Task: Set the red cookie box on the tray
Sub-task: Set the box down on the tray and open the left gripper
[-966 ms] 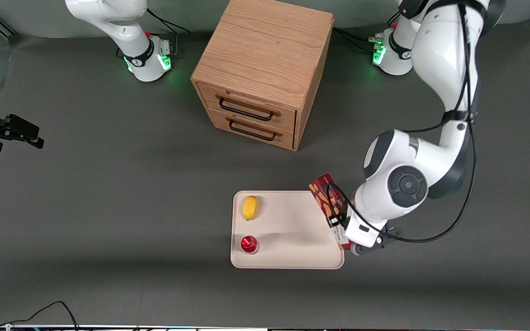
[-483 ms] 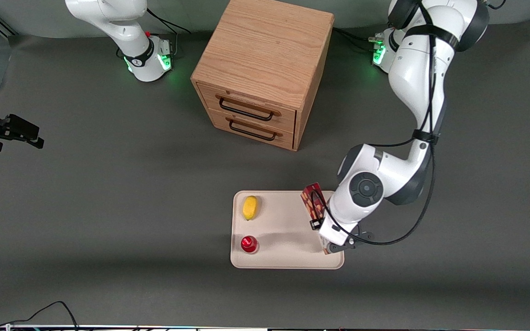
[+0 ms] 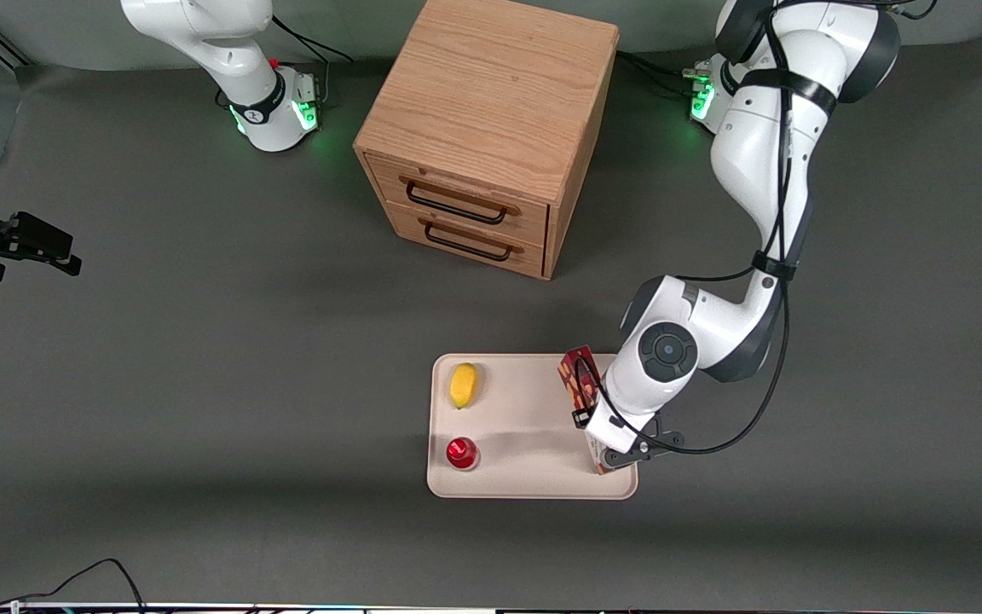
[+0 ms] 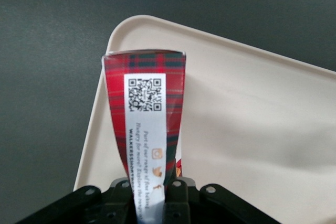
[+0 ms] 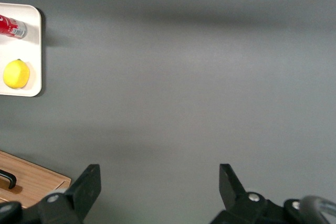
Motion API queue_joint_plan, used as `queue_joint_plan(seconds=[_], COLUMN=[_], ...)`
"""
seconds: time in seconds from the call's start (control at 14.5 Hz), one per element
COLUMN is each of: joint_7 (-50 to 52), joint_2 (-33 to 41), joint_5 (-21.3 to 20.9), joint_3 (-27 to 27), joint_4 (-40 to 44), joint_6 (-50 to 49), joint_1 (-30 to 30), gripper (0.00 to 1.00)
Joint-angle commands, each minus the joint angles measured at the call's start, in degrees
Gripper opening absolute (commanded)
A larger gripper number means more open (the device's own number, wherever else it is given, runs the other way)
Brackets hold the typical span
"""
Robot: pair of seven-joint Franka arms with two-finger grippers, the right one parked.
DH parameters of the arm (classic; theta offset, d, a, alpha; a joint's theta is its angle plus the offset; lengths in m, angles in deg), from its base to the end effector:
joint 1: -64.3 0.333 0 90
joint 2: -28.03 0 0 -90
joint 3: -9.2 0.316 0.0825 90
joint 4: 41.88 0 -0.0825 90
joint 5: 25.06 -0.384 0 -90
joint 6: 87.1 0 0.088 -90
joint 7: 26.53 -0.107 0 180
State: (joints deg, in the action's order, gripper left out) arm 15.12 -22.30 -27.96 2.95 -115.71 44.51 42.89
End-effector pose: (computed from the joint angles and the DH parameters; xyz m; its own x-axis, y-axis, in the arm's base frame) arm 0.6846 -0.3334 0.2317 0.9632 0.2587 0.0724 0.2490 -0.9610 0.1205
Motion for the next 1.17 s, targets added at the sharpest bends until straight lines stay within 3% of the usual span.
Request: queue_joint_plan(seconds=[0.0, 0.07, 0.14, 0.48, 0.76, 0.97, 1.1], joint_7=[-0.6, -0.6, -0.5, 0.4, 0.1, -0.7, -6.6], joint_2=[-0.4, -0.4, -0.4, 1.9, 4.4, 5.6, 9.8], joint_5=[-1.8, -1.8, -1.7, -0.4, 3.7, 4.0, 7.0], joint_3=[0.2, 0.2, 0.2, 0.1, 0.1, -0.3, 0.2], joint_4=[-0.3, -0.3, -0.3, 2.1, 9.8, 19.4, 21.5], joint_6=[1.7, 1.7, 1.7, -5.4, -21.8, -37.7, -46.4], joint_1=[0.2, 0.2, 0.2, 0.4, 0.5, 1.8, 4.4], gripper=[0.32, 0.61, 1.00, 1.00, 1.00, 1.00, 1.00])
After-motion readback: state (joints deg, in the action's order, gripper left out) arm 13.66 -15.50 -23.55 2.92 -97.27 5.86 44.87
